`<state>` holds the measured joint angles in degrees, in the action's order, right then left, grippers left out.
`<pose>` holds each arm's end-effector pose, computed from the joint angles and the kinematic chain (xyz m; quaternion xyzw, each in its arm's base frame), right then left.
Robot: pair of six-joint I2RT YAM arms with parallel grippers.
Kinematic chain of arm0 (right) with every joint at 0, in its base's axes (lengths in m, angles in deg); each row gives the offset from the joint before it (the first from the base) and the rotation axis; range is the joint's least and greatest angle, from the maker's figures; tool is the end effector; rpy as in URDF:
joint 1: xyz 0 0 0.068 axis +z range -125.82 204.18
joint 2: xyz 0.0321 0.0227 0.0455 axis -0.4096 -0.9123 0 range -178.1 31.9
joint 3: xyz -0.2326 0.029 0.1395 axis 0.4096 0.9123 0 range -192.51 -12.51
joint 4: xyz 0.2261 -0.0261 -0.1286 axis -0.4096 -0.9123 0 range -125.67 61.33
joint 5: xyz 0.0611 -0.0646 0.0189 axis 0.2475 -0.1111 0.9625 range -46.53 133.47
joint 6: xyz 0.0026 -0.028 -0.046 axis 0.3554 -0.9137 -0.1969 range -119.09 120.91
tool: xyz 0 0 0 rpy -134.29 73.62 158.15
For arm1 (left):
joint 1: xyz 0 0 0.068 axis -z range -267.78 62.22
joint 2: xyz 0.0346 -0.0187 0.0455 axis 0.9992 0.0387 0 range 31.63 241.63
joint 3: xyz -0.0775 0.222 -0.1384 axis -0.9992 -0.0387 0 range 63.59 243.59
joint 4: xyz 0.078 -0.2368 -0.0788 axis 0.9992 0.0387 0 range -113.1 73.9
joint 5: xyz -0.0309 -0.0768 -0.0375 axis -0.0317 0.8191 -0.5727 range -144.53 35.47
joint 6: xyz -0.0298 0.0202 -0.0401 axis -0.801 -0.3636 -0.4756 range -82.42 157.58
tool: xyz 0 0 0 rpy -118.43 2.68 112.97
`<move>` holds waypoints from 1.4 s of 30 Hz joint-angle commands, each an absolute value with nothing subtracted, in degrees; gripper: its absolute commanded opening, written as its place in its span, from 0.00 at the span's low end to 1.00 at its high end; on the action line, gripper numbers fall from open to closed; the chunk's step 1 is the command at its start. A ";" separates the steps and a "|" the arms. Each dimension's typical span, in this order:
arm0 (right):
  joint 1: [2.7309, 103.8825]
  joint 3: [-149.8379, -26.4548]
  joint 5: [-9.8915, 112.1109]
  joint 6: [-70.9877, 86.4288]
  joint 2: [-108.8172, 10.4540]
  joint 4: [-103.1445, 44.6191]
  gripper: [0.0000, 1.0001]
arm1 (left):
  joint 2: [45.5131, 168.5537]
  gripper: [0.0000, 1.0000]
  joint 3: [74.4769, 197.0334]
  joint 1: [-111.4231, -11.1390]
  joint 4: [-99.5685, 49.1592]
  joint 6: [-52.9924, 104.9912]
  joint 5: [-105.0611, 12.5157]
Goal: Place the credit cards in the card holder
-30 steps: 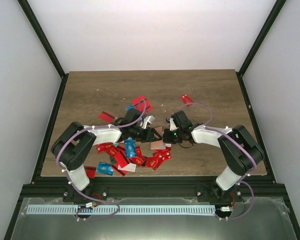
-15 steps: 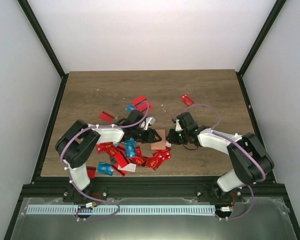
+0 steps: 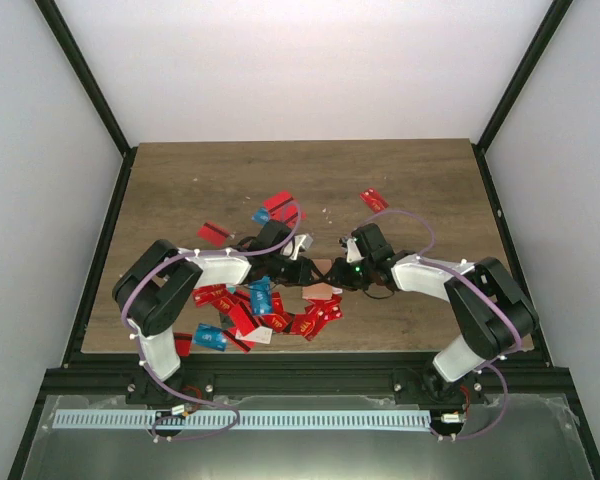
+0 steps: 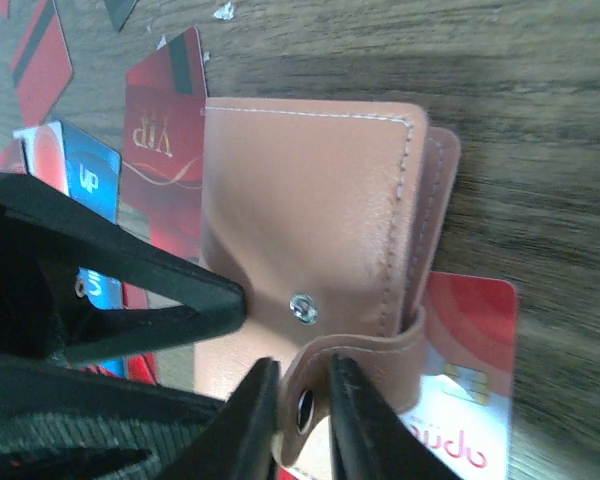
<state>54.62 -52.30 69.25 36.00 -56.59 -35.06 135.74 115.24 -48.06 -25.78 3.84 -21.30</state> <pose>0.2340 0.1553 0.1459 -0.0291 0.9319 0.3372 0.1307 0.2554 -0.2377 0.1326 0.1451 0.8934 -0.4123 0.1035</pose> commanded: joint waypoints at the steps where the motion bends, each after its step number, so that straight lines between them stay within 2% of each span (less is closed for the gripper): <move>1: 54.36 -55.44 75.98 37.48 -59.50 -31.27 0.21 | 136.35 0.41 115.48 -47.73 -23.05 4.97 -23.18; 5: 54.33 -56.22 75.50 38.16 -60.12 -30.71 0.30 | 135.86 0.41 115.28 -47.87 -22.99 4.97 -22.48; 14: 54.33 -55.43 72.56 38.47 -59.69 -31.91 0.34 | 134.04 0.41 115.79 -47.88 -21.23 5.82 -22.81; 21: 54.33 -55.62 71.53 38.90 -58.31 -31.86 0.26 | 134.72 0.38 116.85 -47.82 -20.74 6.46 -22.61; 27: 54.33 -55.59 71.54 38.77 -58.73 -31.89 0.14 | 135.97 0.34 118.22 -47.74 -20.85 6.40 -22.58; 42: 54.30 -55.08 70.58 39.89 -59.68 -29.95 0.07 | 138.23 0.23 119.83 -47.79 -20.91 6.14 -23.75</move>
<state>54.00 -53.75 71.04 39.41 -59.21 -31.74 136.68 118.09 -47.97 -21.01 5.42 -22.74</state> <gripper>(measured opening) 0.076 0.244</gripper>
